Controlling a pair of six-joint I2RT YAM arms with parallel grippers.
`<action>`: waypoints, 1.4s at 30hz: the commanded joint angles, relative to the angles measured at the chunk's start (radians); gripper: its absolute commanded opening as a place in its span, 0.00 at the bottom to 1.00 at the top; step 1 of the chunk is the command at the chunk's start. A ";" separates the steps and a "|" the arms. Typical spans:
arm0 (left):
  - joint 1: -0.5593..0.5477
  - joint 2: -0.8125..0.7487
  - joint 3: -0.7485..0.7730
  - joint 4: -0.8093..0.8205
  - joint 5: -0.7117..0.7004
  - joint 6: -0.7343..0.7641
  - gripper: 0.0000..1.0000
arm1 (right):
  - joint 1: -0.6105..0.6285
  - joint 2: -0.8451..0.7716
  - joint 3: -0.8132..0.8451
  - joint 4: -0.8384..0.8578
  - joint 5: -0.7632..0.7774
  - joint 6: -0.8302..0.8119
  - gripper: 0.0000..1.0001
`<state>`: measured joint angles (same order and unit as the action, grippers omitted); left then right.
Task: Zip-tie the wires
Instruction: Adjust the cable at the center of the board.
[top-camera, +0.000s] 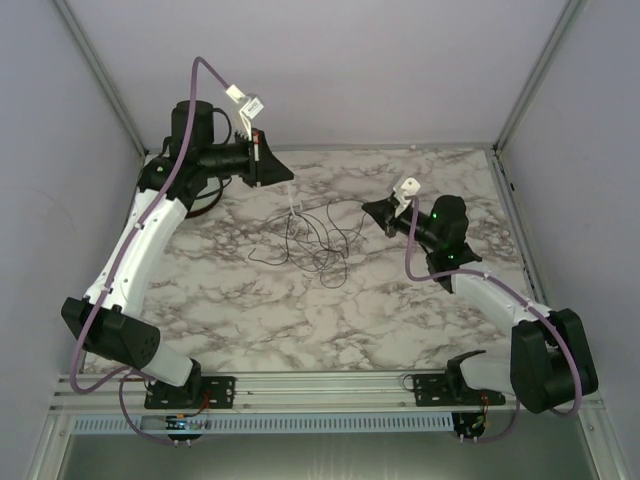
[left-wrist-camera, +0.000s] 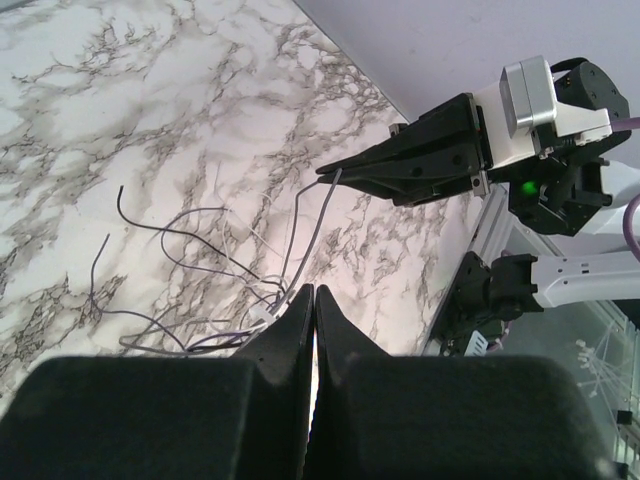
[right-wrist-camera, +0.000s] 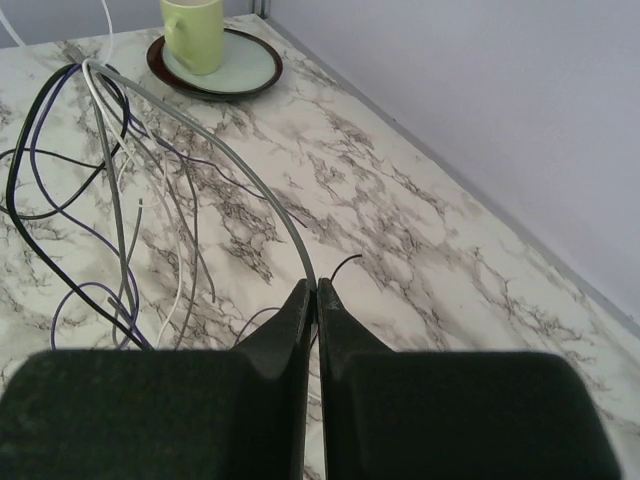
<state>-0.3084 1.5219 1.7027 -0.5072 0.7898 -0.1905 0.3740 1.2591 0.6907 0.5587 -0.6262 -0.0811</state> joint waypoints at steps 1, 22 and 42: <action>0.009 -0.022 0.038 -0.026 -0.004 0.011 0.00 | -0.029 -0.034 -0.030 0.101 -0.001 0.069 0.00; 0.019 -0.018 0.037 -0.024 -0.012 0.008 0.00 | -0.107 -0.054 -0.124 0.332 -0.058 0.231 0.00; 0.032 -0.021 0.039 -0.033 -0.037 0.007 0.00 | -0.173 -0.025 -0.201 0.596 -0.095 0.428 0.00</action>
<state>-0.2855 1.5219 1.7042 -0.5243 0.7567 -0.1837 0.2119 1.2194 0.4759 1.0668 -0.6868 0.3016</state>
